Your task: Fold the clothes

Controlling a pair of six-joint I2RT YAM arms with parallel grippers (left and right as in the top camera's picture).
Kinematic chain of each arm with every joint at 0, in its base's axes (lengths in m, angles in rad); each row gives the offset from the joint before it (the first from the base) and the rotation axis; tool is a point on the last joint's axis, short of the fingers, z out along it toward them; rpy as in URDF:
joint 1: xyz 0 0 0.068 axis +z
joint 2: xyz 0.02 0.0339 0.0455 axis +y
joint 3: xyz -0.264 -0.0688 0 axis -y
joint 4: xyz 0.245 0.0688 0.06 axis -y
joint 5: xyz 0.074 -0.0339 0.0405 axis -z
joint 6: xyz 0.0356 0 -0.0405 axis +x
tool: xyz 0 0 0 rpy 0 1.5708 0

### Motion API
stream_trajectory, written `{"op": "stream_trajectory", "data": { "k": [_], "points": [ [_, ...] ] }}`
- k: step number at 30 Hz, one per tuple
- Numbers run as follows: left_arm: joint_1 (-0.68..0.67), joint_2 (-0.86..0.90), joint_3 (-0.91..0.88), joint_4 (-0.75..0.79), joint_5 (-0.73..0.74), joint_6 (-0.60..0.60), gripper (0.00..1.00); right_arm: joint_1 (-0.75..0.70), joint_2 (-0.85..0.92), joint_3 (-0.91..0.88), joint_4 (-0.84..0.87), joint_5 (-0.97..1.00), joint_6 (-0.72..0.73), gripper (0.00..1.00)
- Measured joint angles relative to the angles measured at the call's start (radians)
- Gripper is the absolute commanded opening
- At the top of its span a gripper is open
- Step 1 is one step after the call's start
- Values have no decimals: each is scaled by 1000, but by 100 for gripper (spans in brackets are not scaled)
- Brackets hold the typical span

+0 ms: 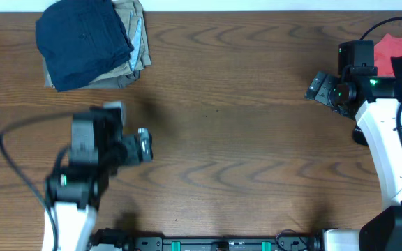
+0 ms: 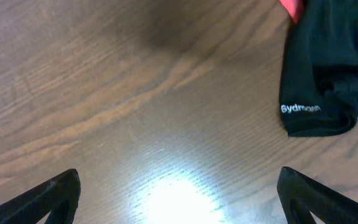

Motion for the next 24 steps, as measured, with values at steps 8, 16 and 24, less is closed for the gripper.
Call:
{"op": "stream_trajectory", "data": {
  "k": [8,16,24],
  "points": [
    [0,-400,-293,146,0,2,98,0,0,0,-1,0,0,99],
    [0,-702,-369,151,0,3,98,0,0,0,-1,0,0,99],
    [0,-837,-433,252,-31,3,98,0,0,0,-1,0,0,99]
  ]
}}
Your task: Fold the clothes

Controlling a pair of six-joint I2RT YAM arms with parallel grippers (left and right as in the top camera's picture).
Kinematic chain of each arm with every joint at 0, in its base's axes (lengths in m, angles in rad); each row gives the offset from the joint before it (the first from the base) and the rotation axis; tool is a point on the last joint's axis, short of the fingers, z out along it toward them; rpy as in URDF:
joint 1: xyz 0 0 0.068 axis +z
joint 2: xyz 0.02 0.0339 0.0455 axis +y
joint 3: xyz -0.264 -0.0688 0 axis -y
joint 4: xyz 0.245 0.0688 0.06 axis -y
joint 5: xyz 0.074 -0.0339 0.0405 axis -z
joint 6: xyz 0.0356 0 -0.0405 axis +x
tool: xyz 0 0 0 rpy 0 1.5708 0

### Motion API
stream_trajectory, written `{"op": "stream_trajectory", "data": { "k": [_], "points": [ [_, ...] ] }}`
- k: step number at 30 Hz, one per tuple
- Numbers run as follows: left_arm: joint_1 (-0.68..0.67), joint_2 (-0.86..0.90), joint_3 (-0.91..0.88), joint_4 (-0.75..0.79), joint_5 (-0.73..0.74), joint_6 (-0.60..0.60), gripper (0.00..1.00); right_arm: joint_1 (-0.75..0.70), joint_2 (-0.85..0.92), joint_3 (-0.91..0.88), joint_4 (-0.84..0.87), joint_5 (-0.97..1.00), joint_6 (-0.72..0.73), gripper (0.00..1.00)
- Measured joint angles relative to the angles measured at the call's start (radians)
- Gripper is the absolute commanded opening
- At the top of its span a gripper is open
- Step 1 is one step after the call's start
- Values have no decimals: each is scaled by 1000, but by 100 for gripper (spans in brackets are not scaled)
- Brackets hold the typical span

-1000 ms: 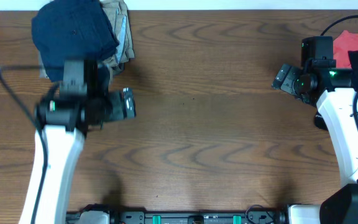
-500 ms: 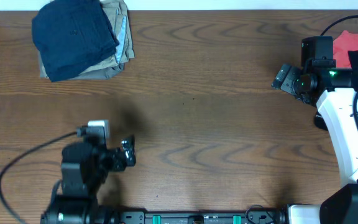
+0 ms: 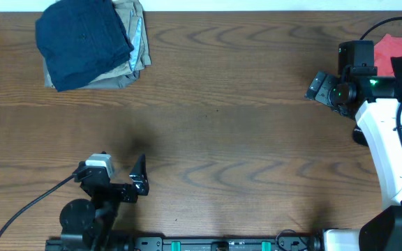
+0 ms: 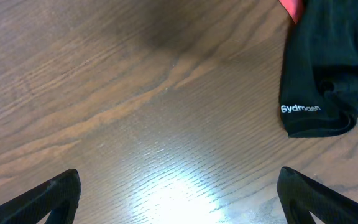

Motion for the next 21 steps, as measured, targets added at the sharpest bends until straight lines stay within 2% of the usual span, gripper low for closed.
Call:
{"op": "stream_trajectory", "data": {
  "k": [15,21],
  "points": [
    [21,-50,-294,446,-22,0,98,0,0,0,0,0,0,99],
    [61,-50,-346,529,-22,0,98,0,0,0,0,0,0,99]
  ]
}}
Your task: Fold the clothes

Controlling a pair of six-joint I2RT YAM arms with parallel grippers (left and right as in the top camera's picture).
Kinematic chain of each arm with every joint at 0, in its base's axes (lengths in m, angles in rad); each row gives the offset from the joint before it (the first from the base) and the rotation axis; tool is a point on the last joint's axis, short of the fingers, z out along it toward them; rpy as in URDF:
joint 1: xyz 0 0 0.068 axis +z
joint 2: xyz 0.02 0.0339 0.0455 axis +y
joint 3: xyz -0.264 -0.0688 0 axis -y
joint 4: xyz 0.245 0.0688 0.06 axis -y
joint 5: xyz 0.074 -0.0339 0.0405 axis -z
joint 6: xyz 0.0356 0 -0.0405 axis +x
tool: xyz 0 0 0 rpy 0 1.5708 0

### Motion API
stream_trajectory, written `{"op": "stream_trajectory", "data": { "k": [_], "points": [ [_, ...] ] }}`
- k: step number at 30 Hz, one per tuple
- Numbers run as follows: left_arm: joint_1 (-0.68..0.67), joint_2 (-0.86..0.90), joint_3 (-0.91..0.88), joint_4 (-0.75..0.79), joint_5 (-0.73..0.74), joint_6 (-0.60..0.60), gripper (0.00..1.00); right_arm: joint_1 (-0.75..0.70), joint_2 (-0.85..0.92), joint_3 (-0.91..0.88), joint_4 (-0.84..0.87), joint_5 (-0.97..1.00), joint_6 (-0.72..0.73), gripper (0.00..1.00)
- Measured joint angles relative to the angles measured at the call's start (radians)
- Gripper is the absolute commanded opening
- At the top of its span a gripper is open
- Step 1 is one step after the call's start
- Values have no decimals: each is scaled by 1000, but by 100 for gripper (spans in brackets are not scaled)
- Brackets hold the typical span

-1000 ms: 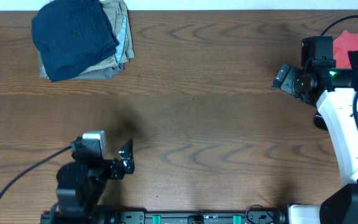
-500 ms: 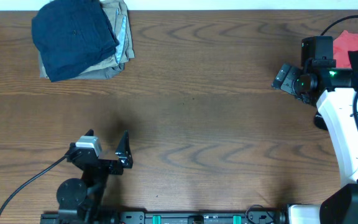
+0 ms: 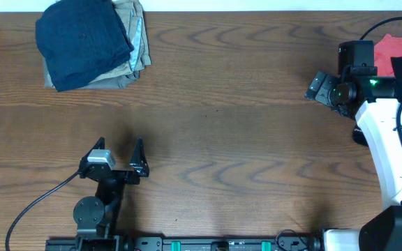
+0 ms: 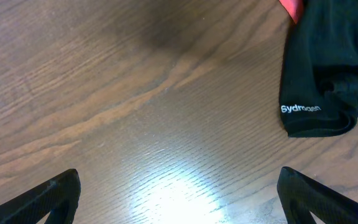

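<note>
A folded stack with a navy garment (image 3: 84, 36) on top of tan ones (image 3: 132, 42) lies at the far left corner. A black garment with white lettering (image 4: 325, 68) and a red cloth (image 4: 291, 7) lie unfolded at the far right; in the overhead view the red cloth (image 3: 395, 46) and black garment show beside the right arm. My right gripper (image 4: 179, 199) hovers open over bare wood, left of the black garment, holding nothing. My left gripper (image 3: 121, 155) stands open and holds nothing near the front left edge.
The wooden table (image 3: 222, 125) stretches between the stack and the right arm. The white right arm body (image 3: 389, 146) runs down the right side. A black cable (image 3: 37, 206) trails from the left arm at the front left.
My left gripper sits slightly farther from the front edge than before, with its arm folded beneath it. The right arm and the garments have not moved.
At first my left arm reached out over the left part of the table, below the folded stack. Then it was drawn back to the front edge with the gripper open. Now it rests there. The right gripper stayed open beside the black garment throughout.
</note>
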Motion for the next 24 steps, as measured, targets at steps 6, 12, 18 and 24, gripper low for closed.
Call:
{"op": "stream_trajectory", "data": {
  "k": [6,12,18,24],
  "points": [
    [25,0,-37,58,-4,0,98,0,0,0,0,0,0,99],
    [25,0,-37,55,-19,0,98,0,0,0,0,0,0,99],
    [27,0,-35,-23,-30,4,98,0,0,0,0,0,0,99],
    [51,-1,-33,-31,-43,12,98,0,0,0,0,0,0,99]
  ]
}}
